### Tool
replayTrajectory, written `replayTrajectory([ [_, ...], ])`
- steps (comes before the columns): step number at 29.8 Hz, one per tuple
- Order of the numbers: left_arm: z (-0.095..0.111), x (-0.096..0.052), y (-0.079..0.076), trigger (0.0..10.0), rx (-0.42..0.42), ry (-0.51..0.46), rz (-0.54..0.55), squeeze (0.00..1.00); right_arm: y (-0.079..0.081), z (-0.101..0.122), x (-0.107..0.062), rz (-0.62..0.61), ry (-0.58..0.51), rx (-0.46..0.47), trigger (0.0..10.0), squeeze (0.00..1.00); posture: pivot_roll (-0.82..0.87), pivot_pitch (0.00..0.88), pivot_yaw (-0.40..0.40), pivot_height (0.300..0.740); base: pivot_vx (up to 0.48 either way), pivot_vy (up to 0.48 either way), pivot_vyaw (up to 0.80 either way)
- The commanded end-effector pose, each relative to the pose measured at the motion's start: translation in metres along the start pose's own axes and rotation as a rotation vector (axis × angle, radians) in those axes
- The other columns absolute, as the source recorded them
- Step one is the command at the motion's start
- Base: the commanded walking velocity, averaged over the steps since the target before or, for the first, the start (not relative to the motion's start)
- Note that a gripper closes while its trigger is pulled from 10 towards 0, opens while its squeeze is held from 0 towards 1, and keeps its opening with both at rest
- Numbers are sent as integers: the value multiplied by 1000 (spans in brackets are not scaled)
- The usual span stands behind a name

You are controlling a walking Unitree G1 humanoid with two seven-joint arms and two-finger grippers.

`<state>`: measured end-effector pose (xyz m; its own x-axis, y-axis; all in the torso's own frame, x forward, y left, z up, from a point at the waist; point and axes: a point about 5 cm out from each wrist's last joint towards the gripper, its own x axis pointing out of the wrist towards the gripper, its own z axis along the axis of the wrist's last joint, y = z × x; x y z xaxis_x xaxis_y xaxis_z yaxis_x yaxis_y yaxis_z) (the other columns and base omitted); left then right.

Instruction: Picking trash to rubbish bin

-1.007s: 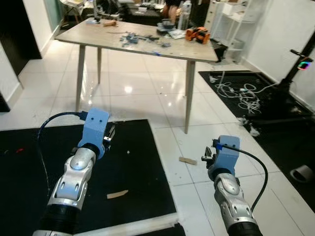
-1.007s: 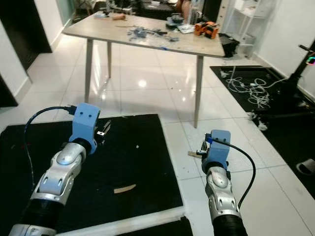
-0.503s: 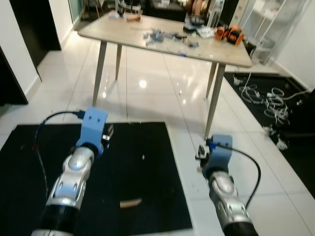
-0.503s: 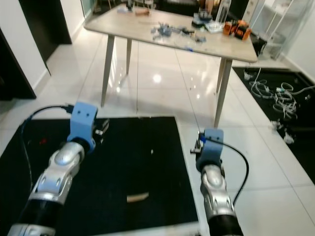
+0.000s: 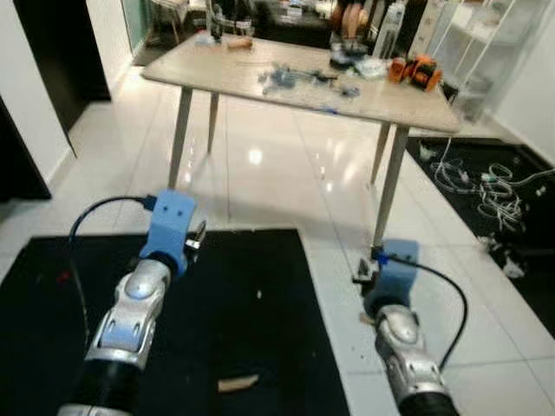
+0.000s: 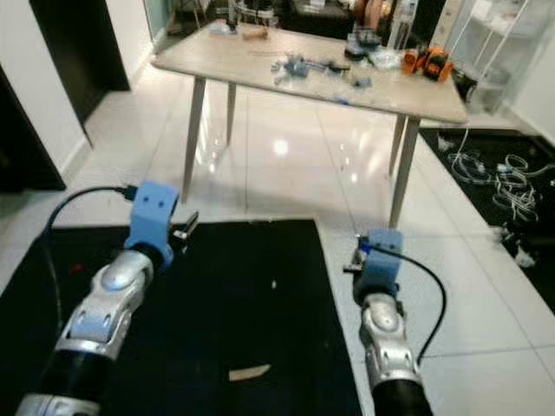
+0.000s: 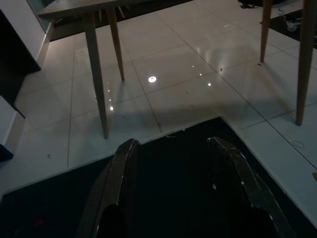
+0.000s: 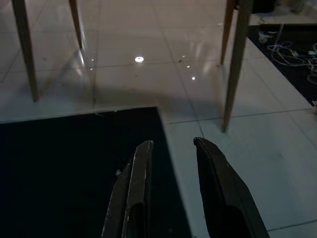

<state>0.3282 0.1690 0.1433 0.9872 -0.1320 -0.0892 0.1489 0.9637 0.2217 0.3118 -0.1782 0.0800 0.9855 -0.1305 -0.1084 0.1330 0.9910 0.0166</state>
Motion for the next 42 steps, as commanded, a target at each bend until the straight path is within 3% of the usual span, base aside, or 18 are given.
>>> replayTrajectory([
  [1,-2,0,-2,10000,-2,7,-13,0,-7,-2,-1,-19,6,-6,10000,0,-39,73,-37,740,364,0,0],
  [29,-1,1,-4,10000,18,-2,-26,0,-9,3,2,-27,-6,23,10000,0,-46,42,-39,740,363,0,0],
  [34,-1,1,-5,10000,17,-4,-27,0,-11,7,4,-31,-18,21,10000,0,-54,36,-40,740,362,0,-800],
  [42,0,2,-7,10000,16,-7,-28,0,-15,10,5,-37,-33,16,10000,0,-53,36,-42,740,365,0,0],
])
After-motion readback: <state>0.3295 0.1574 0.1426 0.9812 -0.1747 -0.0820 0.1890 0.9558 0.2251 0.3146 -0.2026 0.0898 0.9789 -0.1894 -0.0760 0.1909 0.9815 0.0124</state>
